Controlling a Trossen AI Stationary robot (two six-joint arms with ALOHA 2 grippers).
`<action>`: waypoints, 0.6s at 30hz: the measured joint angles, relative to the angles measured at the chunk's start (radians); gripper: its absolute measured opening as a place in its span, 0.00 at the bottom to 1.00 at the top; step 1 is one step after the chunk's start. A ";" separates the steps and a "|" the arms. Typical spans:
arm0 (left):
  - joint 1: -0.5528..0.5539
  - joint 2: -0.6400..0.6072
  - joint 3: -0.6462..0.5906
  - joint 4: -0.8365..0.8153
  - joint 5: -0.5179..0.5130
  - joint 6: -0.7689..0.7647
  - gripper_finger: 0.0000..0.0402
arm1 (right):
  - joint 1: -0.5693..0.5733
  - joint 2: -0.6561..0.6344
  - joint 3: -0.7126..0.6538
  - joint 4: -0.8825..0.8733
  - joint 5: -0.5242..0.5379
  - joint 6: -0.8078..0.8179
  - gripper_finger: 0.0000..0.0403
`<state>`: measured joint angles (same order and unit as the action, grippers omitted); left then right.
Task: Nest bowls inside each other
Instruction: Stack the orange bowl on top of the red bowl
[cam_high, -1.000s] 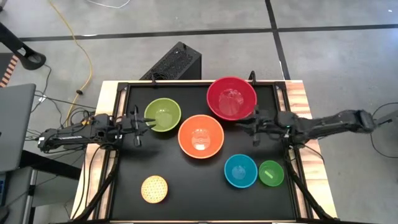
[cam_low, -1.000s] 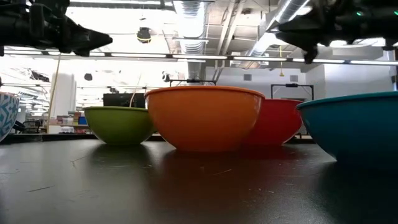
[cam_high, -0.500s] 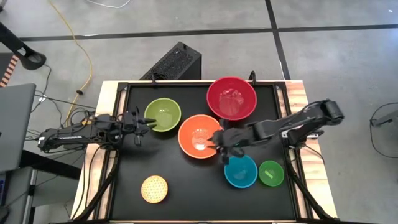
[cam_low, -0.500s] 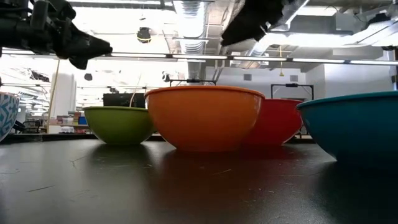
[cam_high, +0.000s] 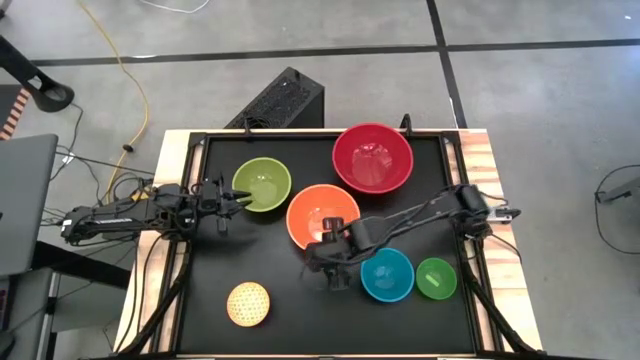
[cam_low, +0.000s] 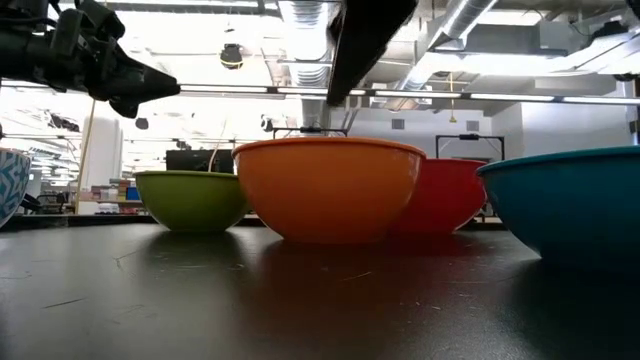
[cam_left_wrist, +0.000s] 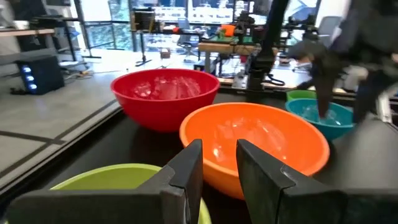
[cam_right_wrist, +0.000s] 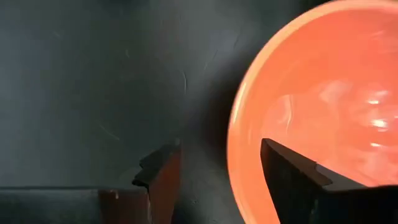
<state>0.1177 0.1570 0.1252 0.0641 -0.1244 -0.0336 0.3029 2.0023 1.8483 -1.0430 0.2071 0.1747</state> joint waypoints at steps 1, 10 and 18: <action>0.000 0.000 0.000 0.001 -0.008 0.002 0.22 | -0.002 0.025 0.020 -0.022 0.000 0.001 0.58; 0.000 0.000 0.000 0.004 -0.014 0.026 0.22 | -0.039 0.146 0.062 -0.080 0.006 0.061 0.58; 0.000 0.000 0.000 -0.016 -0.014 0.013 0.22 | -0.070 0.193 0.062 -0.063 0.003 0.064 0.47</action>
<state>0.1177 0.1570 0.1253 0.0482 -0.1379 -0.0207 0.2327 2.1954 1.9102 -1.1055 0.2102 0.2390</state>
